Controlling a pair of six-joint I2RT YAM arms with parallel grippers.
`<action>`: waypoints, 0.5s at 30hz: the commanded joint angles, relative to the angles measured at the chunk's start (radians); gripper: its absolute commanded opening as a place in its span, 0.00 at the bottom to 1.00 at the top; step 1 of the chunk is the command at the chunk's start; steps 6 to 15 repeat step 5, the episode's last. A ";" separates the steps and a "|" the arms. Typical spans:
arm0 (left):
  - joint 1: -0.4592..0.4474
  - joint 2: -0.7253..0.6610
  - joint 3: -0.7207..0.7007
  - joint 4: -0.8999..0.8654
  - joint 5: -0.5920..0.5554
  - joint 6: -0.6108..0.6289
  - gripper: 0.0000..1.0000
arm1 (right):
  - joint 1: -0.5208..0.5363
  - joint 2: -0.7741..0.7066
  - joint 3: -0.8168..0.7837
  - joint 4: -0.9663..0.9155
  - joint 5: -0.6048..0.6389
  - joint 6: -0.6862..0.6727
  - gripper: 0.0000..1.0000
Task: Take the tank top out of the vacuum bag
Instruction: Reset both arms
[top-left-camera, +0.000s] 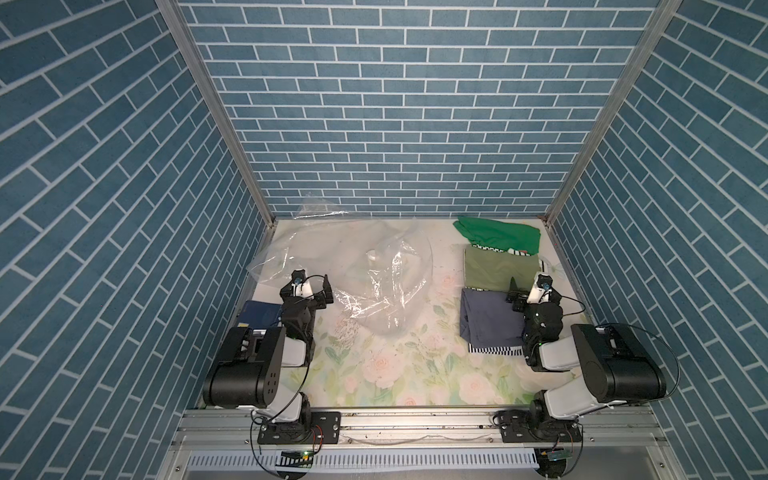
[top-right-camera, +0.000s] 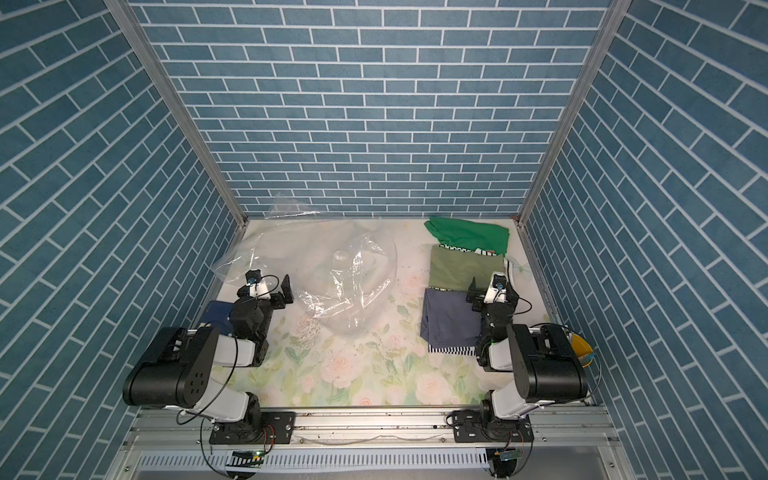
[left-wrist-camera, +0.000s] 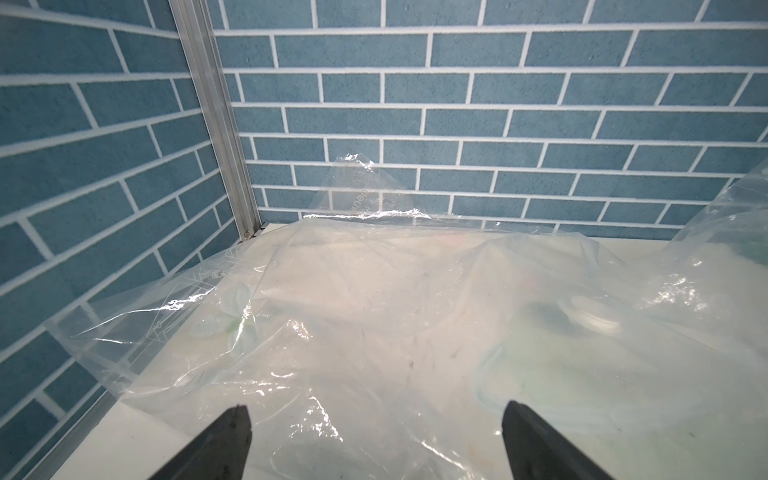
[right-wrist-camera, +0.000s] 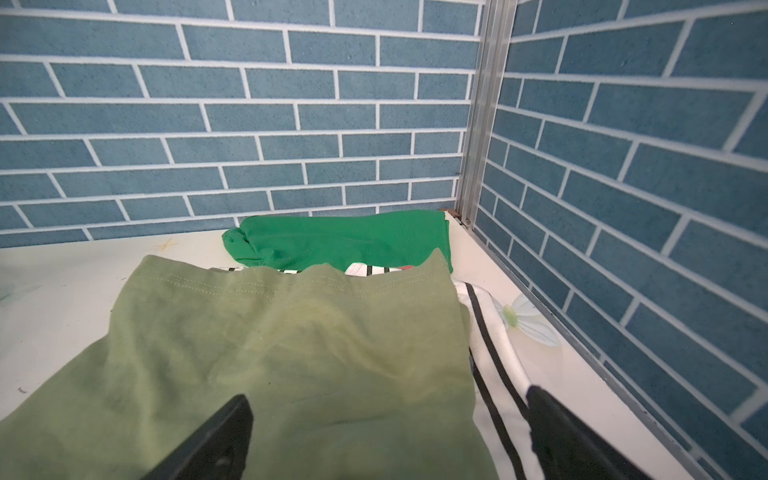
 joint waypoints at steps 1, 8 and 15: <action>-0.004 0.006 -0.011 0.029 0.007 0.015 1.00 | 0.003 0.009 0.012 -0.005 0.015 -0.033 1.00; -0.007 0.004 -0.022 0.047 0.043 0.031 1.00 | 0.004 0.008 0.012 -0.005 0.015 -0.033 0.99; -0.007 0.004 -0.022 0.047 0.043 0.031 1.00 | 0.004 0.008 0.012 -0.005 0.015 -0.033 0.99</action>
